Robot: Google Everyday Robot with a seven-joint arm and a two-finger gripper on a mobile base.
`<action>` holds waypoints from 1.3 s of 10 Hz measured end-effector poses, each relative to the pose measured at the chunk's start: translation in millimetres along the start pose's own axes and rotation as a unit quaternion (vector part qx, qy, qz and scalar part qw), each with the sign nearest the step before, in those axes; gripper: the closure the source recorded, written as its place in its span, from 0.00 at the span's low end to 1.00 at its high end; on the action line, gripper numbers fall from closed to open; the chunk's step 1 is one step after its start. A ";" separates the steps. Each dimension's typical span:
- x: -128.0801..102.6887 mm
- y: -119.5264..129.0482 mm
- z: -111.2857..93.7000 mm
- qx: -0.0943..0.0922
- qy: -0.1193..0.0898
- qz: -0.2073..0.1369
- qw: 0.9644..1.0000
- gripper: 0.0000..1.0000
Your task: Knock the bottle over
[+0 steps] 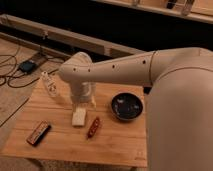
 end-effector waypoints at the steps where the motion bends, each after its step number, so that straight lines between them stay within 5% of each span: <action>1: 0.0 0.0 0.0 0.000 0.000 0.000 1.000 0.35; 6: -1.8 0.9 -0.1 -0.001 -0.001 -0.001 1.000 0.35; 9: -40.7 33.8 -7.6 -0.013 -0.016 -0.047 0.999 0.35; 11: -72.5 68.0 -15.6 -0.016 -0.026 -0.109 0.994 0.35; 13: -101.8 95.7 -18.0 -0.011 -0.033 -0.171 0.985 0.35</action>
